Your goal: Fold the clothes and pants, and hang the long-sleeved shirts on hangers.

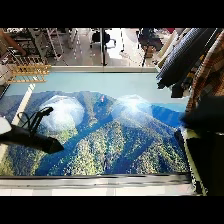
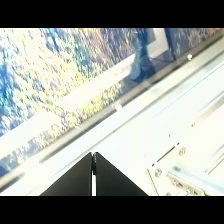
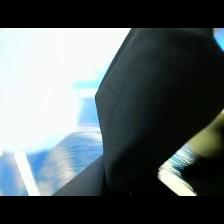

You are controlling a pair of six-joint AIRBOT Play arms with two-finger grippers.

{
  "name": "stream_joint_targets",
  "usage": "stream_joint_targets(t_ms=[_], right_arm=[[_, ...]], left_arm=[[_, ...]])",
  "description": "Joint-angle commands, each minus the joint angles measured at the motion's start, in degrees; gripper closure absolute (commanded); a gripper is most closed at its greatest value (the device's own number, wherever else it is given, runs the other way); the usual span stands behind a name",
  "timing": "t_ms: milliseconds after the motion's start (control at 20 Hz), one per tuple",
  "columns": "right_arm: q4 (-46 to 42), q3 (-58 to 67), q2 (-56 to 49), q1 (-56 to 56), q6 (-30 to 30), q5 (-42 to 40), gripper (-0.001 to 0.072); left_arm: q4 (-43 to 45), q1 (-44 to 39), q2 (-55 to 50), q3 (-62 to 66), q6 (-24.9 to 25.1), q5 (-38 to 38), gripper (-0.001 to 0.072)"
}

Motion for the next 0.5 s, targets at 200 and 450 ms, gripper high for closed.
stream_joint_targets(t_ms=[200, 450], right_arm=[[-10.4, -42.8, 16.0, -35.5, -8.9, -5.3, 0.0688], [-21.5, -53.0, 14.7, -38.0, -9.0, -12.5, 0.0205]], left_arm=[[0.1, 0.1, 9.0, -4.0, 0.1, 0.0, 0.0704], [0.2, 0.1, 8.9, -4.0, 0.1, 3.4, 0.0704]])
